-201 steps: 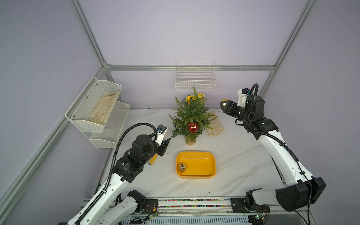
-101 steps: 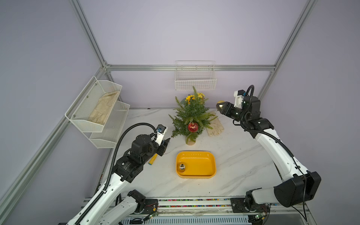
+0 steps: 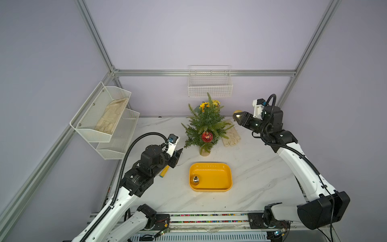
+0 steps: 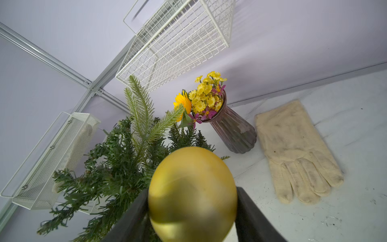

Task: Decorate the small christmas tree with ornaments
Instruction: Hang an ornament on the christmas tree.

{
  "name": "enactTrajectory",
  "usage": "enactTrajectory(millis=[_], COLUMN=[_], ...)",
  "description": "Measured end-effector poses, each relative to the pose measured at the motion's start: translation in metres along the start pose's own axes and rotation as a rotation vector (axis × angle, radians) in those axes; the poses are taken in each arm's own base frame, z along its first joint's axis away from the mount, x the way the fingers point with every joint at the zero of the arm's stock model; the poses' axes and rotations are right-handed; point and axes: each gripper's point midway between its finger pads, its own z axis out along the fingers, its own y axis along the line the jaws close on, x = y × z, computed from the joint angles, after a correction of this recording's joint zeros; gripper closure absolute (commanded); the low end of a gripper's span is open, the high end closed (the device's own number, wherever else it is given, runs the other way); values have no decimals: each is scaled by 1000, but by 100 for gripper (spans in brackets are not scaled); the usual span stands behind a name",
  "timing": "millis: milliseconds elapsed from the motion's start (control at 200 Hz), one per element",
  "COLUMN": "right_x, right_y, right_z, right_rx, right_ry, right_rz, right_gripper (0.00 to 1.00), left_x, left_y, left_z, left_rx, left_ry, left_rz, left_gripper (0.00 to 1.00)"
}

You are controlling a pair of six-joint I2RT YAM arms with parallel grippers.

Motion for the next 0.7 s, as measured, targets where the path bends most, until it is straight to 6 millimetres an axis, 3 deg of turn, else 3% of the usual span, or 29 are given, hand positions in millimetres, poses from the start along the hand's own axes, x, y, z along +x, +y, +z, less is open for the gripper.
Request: enactTrajectory(millis=[460,695], right_x=[14,15], right_y=[-8,-7], right_z=[4,-4], right_rx=[4,6], right_ry=[37,23], right_rz=[17,14], right_gripper=[41,42], left_x=[-1,-1], left_y=[0,0], left_z=[-1,-1], left_rx=[-1,-1], left_ry=[-3,-4], left_rz=[-1,-1], left_gripper=[47,47])
